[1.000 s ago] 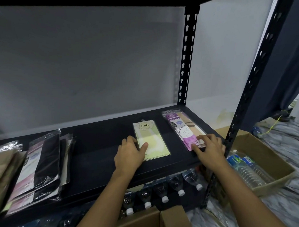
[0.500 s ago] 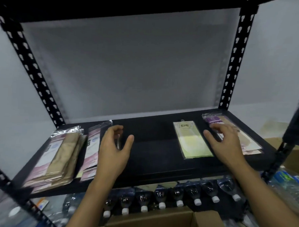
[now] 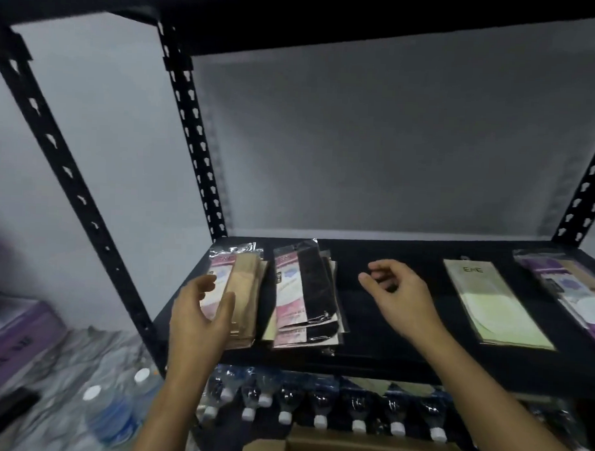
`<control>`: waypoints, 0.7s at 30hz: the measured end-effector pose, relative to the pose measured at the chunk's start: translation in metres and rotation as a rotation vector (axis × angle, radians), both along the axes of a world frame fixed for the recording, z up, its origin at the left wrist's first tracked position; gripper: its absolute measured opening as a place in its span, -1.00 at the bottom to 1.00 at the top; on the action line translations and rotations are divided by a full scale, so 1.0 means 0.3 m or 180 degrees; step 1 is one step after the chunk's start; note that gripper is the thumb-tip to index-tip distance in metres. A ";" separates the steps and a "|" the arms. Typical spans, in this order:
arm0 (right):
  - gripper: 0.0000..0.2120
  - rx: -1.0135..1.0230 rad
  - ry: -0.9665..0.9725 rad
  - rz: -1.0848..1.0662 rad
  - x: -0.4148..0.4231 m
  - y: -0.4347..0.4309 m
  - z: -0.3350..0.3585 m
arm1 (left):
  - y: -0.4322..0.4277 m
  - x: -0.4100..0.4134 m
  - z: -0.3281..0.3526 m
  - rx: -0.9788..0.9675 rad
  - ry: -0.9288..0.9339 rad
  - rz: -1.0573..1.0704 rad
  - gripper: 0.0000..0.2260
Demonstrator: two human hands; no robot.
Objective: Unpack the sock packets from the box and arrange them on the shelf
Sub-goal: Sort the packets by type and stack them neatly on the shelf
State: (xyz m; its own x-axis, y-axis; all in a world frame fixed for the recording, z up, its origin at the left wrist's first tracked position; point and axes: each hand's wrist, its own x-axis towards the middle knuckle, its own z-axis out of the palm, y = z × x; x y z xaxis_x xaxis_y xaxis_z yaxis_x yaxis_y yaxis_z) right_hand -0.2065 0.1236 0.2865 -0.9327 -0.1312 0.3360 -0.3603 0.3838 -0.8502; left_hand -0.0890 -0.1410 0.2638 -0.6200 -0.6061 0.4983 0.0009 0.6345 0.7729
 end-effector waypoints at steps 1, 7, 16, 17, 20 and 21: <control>-0.76 0.0055 -0.0044 0.0056 0.004 -0.027 -0.008 | -0.027 0.005 -0.006 -0.0010 -0.0025 0.0057 -0.70; -0.75 0.0151 -0.0460 0.0152 0.006 -0.136 -0.056 | -0.104 0.018 -0.054 -0.0056 -0.0536 0.0420 -0.62; -0.60 0.0393 -0.0658 0.0006 -0.003 -0.228 -0.091 | -0.173 -0.002 -0.093 0.0591 -0.0922 0.0437 -0.67; -0.59 0.0407 -0.0688 -0.0005 -0.002 -0.230 -0.088 | -0.175 -0.001 -0.092 0.0704 -0.0949 0.0409 -0.70; -0.63 0.0293 -0.0908 0.0013 -0.001 -0.226 -0.085 | -0.203 0.003 -0.102 0.1047 -0.0965 0.0323 -0.76; -0.64 0.0205 -0.0988 0.0023 -0.001 -0.225 -0.083 | -0.217 0.003 -0.108 0.1156 -0.0965 0.0291 -0.76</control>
State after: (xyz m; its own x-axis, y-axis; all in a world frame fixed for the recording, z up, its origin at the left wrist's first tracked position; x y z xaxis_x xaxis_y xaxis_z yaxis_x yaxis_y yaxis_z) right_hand -0.2070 0.0560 0.2614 -0.9883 -0.1500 0.0263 -0.0904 0.4388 -0.8940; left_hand -0.0880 -0.2060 0.2315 -0.6408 -0.7662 0.0493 -0.3018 0.3104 0.9014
